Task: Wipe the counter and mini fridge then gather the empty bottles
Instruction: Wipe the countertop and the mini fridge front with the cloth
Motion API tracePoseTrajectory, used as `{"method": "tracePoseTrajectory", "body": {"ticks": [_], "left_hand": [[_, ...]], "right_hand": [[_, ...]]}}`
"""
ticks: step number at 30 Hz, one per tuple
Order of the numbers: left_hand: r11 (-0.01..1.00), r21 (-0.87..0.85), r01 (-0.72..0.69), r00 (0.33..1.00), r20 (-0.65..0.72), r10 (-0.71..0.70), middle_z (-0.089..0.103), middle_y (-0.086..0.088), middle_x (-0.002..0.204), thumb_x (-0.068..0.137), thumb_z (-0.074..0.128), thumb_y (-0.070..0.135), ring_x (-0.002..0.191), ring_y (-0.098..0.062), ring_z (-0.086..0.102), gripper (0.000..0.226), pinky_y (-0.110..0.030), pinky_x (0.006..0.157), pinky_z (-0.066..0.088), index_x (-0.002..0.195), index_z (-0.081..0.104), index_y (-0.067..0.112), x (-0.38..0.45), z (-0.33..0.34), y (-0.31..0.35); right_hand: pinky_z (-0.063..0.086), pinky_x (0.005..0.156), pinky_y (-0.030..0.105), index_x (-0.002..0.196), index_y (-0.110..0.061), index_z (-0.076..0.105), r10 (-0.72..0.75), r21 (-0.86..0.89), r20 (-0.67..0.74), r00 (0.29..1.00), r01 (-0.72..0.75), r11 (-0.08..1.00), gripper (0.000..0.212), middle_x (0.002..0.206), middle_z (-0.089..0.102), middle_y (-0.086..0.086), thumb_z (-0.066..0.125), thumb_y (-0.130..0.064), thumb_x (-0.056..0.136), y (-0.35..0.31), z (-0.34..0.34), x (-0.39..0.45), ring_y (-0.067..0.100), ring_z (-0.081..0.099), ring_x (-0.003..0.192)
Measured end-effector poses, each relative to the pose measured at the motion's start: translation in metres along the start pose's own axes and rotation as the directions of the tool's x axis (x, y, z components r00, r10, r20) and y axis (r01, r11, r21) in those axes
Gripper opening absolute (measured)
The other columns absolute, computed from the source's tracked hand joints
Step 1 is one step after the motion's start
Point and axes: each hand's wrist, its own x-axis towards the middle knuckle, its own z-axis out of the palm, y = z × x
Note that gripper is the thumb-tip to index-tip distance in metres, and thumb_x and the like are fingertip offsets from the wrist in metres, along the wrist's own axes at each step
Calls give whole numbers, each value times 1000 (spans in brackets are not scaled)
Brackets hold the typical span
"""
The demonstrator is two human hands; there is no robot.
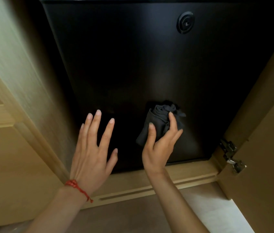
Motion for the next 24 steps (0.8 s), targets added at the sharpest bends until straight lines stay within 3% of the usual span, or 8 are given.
{"method": "tracePoseTrajectory", "body": {"ticks": [4, 7, 10, 16, 20, 24], "left_hand": [[1000, -6, -5, 999, -40, 4, 12, -21, 150, 87, 42, 31, 141, -35, 7, 63, -58, 106, 27, 143, 21, 11, 11, -2, 5], [1000, -3, -6, 998, -58, 5, 13, -22, 150, 87, 43, 30, 141, -35, 6, 63, -57, 107, 26, 143, 22, 10, 18, -4, 10], [1000, 9, 10, 999, -47, -10, 13, -22, 150, 87, 41, 31, 141, -34, 5, 63, -58, 106, 28, 143, 23, 9, 20, -3, 12], [999, 12, 39, 999, 10, -39, 13, -20, 150, 87, 36, 34, 141, -34, 6, 61, -56, 106, 28, 143, 23, 11, 13, -5, 17], [999, 36, 33, 999, 32, -35, 14, -21, 149, 89, 53, 30, 139, -35, 10, 61, -54, 107, 24, 140, 27, 8, 7, -5, 20], [997, 58, 50, 994, 97, -55, 18, -22, 149, 76, 68, 22, 137, -35, 14, 75, -52, 106, 23, 139, 30, 7, -4, -5, 22]], "right_hand": [[16, 82, -12, 129, -5, 38, -127, -70, 24, 992, 129, 989, 49, 109, 48, 21, 54, -24, 87, -9, -3, 23, 21, 41, 96], [36, 74, 7, 129, -16, 34, -216, -155, 85, 973, 227, 961, 46, 105, 51, 23, 44, -38, 90, -8, -11, 33, 22, 55, 85], [45, 63, 25, 130, -18, 34, -228, -219, 95, 969, 244, 945, 48, 102, 49, 23, 39, -43, 90, 2, -24, 44, 25, 54, 82], [30, 81, 10, 134, -4, 36, 55, -117, -21, 998, -57, 992, 51, 118, 44, 27, 48, -28, 90, 28, -60, 56, 25, 47, 107], [23, 82, -6, 134, -8, 36, 100, -102, 27, 995, -97, 990, 50, 128, 42, 20, 55, -21, 90, 28, -71, 55, 8, 39, 112], [20, 80, -11, 133, -13, 38, 166, -74, 86, 982, -159, 984, 50, 135, 43, 13, 58, -24, 88, 24, -83, 54, 1, 32, 114]]}}
